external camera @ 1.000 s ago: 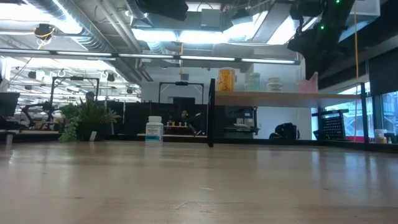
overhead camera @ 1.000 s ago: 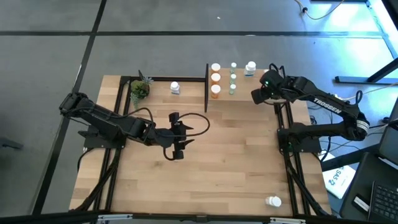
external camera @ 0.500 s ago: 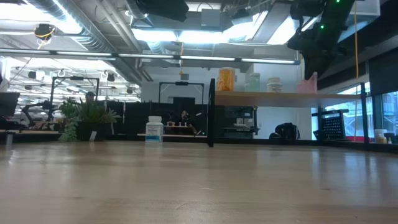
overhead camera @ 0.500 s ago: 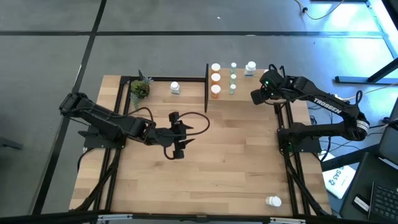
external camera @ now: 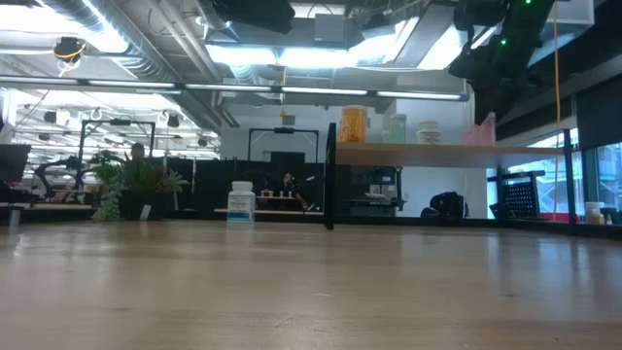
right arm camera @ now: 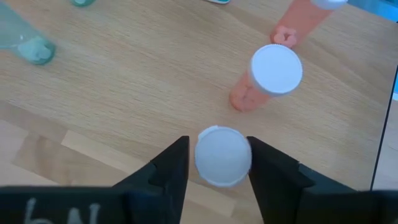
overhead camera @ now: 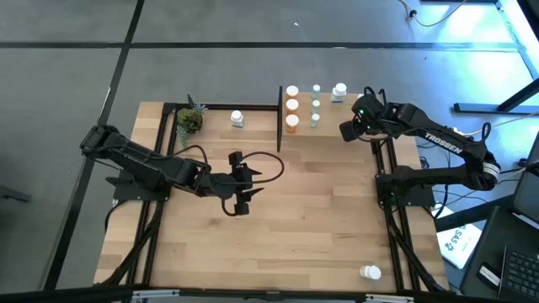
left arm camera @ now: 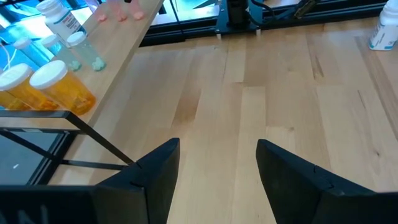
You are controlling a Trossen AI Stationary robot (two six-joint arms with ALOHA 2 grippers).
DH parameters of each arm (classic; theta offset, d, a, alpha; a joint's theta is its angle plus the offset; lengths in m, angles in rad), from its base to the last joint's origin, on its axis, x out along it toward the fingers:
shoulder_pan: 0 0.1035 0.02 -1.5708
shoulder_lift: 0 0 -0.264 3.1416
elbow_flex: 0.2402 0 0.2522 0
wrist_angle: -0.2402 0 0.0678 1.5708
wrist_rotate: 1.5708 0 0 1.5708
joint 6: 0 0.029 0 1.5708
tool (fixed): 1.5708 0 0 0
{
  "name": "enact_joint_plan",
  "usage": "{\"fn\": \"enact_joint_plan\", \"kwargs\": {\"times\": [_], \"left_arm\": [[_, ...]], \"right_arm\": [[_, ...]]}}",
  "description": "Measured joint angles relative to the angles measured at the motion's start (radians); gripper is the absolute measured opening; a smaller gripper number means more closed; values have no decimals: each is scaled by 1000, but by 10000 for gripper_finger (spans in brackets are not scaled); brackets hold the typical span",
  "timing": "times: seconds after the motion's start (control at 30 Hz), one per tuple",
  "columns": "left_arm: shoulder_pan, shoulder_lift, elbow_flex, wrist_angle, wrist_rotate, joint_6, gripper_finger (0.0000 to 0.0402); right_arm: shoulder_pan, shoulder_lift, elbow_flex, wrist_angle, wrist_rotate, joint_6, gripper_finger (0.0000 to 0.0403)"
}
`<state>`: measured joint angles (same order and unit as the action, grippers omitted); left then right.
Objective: Pick and place medicine bottles onto shelf by color
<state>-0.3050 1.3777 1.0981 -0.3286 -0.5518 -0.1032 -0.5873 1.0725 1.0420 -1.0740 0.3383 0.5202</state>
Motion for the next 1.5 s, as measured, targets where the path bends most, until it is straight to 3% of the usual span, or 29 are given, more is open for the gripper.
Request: {"fn": "enact_joint_plan", "kwargs": {"times": [0.27,0.67,1.0,1.2,1.5], "left_arm": [[0,0,0,0,0,0,206],[0,0,0,0,0,-2,206],[0,0,0,0,-5,-2,206],[22,0,0,0,-12,-2,206],[81,0,0,-56,-12,-56,206]], "right_arm": [[0,0,0,16,8,-29,192],[0,-24,41,13,9,-33,192],[21,-119,42,16,-20,-94,192],[130,-179,42,91,-110,-171,192],[412,-199,43,219,-172,-217,192]]}}
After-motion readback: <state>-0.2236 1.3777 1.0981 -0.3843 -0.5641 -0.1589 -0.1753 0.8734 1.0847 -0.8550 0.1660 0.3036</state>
